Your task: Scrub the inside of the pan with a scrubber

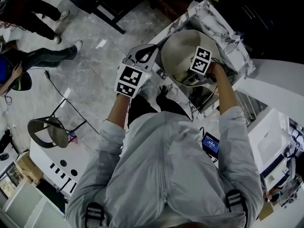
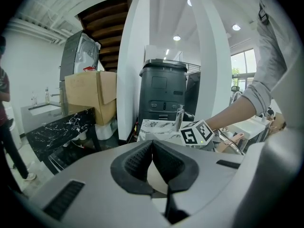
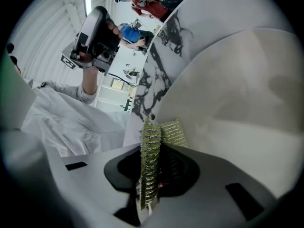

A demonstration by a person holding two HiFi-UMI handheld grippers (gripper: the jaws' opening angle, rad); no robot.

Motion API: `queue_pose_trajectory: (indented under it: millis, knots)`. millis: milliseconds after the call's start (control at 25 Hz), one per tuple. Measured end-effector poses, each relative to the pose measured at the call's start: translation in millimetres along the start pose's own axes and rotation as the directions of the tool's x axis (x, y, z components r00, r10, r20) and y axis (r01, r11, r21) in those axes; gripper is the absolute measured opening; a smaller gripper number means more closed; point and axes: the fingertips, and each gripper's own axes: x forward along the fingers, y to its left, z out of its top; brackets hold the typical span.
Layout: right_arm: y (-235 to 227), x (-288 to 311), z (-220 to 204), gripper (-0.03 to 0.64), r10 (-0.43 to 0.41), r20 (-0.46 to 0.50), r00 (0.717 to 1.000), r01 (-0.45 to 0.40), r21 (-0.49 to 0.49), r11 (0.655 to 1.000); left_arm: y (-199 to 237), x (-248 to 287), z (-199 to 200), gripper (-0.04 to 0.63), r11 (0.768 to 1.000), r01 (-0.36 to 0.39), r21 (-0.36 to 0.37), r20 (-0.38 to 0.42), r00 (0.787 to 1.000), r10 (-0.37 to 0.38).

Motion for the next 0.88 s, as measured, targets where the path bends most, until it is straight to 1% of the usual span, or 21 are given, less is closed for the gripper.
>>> queue_pose_trajectory:
  millis: [200, 360, 520, 680, 880]
  knots:
    - [0, -5, -20, 0.087, -0.064, -0.106, 0.992, 0.066, 0.009, 0.998, -5, -8, 2, 0.023, 1.000, 0.006, 0.005, 0.012, 1.000, -0.006]
    - [-6, -16, -39, 0.087, -0.136, -0.193, 0.972, 0.142, 0.019, 0.990, -3, -16, 1, 0.023, 1.000, -0.006, -0.004, 0.024, 1.000, 0.006]
    - [-16, -27, -58, 0.087, -0.230, -0.274, 0.934, 0.245, 0.022, 0.969, -1, -25, 1, 0.023, 1.000, -0.013, -0.010, 0.044, 0.999, 0.013]
    - [-23, -37, -71, 0.087, -0.309, -0.347, 0.886, 0.334, 0.014, 0.942, 1, -33, 1, 0.023, 1.000, -0.018, -0.018, 0.054, 0.998, 0.019]
    - [-29, -45, -76, 0.087, -0.373, -0.383, 0.845, 0.404, 0.000, 0.915, 2, -38, -1, 0.023, 1.000, -0.017, -0.024, 0.056, 0.998, 0.019]
